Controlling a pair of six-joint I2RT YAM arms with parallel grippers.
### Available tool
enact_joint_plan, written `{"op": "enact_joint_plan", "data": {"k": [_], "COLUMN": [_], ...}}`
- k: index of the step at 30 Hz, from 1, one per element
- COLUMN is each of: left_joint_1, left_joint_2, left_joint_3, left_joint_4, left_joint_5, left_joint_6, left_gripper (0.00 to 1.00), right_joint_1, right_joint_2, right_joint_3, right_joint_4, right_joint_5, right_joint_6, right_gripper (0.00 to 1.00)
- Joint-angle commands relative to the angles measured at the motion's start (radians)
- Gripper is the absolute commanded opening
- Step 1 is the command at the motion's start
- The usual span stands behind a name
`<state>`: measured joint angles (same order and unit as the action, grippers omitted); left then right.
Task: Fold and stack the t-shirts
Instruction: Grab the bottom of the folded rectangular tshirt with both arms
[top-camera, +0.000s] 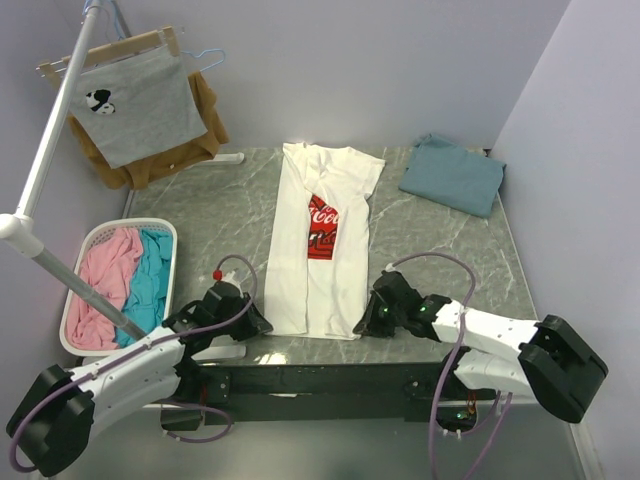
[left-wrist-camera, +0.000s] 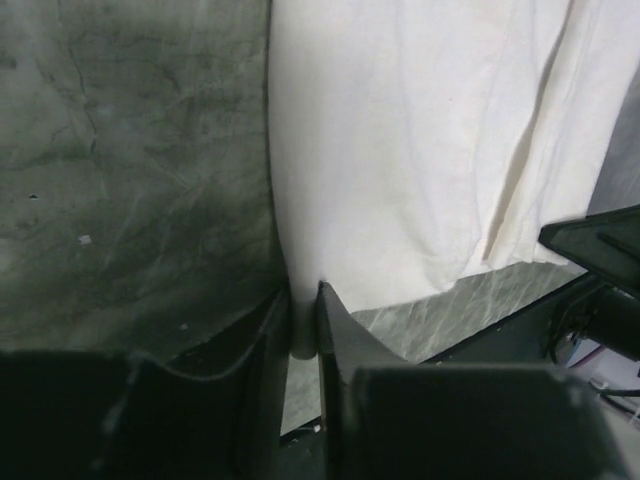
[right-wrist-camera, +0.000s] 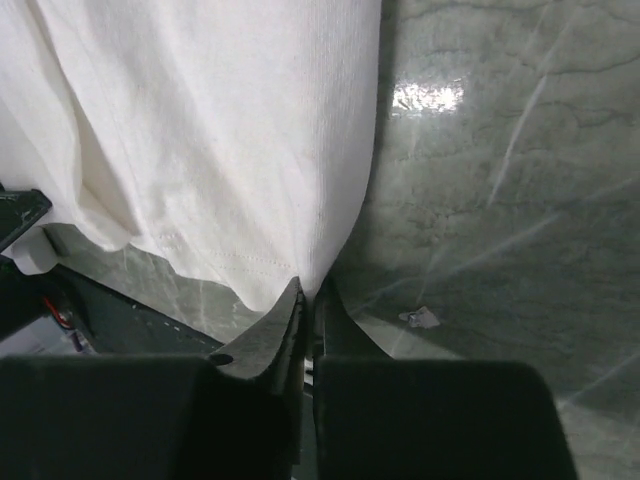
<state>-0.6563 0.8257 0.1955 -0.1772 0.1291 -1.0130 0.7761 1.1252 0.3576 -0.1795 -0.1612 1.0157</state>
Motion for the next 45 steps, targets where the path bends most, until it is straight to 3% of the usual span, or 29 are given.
{"op": "enact_joint_plan", "data": {"k": [1, 3, 9, 11, 12, 13, 17, 20, 25, 27, 28, 30, 31, 33, 40, 45], "left_joint_1": [-0.014, -0.038, -0.094, -0.097, -0.098, -0.1, -0.108, -0.109, -0.111, -0.109, -0.109, -0.111, -0.109, -0.112, -0.114, -0.114], "left_joint_2": [0.004, -0.003, -0.007, -0.007, -0.01, -0.014, -0.036, -0.049, -0.031, -0.001, 0.01, 0.036, 0.042, 0.049, -0.025, 0.057], "left_joint_3": [-0.025, -0.031, -0.031, -0.028, -0.024, -0.024, -0.03, -0.033, -0.041, -0.038, -0.036, -0.034, -0.031, -0.015, 0.114, 0.275], "left_joint_4": [-0.077, -0.09, -0.117, -0.111, -0.111, -0.111, -0.107, -0.108, -0.084, -0.07, -0.058, -0.044, -0.038, -0.048, -0.159, -0.197], "left_joint_5": [0.0, -0.006, -0.025, -0.017, -0.013, -0.013, -0.005, -0.009, -0.013, -0.011, -0.005, 0.0, 0.001, 0.0, -0.089, -0.213], "left_joint_6": [0.001, -0.024, -0.05, -0.045, -0.041, -0.041, -0.045, -0.047, -0.045, -0.038, -0.035, -0.027, -0.024, -0.007, 0.013, 0.079], "left_gripper": [0.15, 0.01, 0.01, 0.06, 0.17, 0.19, 0.32, 0.39, 0.5, 0.47, 0.43, 0.25, 0.19, 0.01, 0.01, 0.01], "right_joint_1": [0.005, 0.005, 0.003, 0.005, 0.003, 0.005, 0.005, 0.005, 0.003, 0.005, 0.005, 0.003, 0.005, 0.003, 0.002, -0.012], "right_joint_2": [-0.033, -0.088, -0.208, -0.217, -0.219, -0.217, -0.216, -0.209, -0.173, -0.16, -0.142, -0.127, -0.114, -0.114, -0.286, -0.295], "right_joint_3": [0.009, 0.017, 0.009, 0.0, -0.002, -0.005, -0.02, -0.038, -0.062, -0.071, -0.071, -0.071, -0.071, -0.057, 0.018, 0.13], "right_joint_4": [-0.115, -0.205, -0.312, -0.302, -0.298, -0.293, -0.27, -0.239, -0.16, -0.121, -0.111, -0.088, -0.08, -0.081, -0.172, -0.224], "right_joint_5": [0.089, 0.126, 0.19, 0.18, 0.178, 0.172, 0.164, 0.129, 0.094, 0.075, 0.06, 0.051, 0.042, 0.043, 0.132, 0.212], "right_joint_6": [-0.002, 0.0, 0.014, 0.017, 0.018, 0.017, 0.017, 0.018, 0.026, 0.024, 0.024, 0.012, 0.008, -0.012, -0.066, -0.144], "right_gripper": [0.0, 0.0, 0.01, 0.12, 0.2, 0.27, 0.43, 0.49, 0.5, 0.47, 0.41, 0.3, 0.15, 0.0, 0.0, 0.0]}}
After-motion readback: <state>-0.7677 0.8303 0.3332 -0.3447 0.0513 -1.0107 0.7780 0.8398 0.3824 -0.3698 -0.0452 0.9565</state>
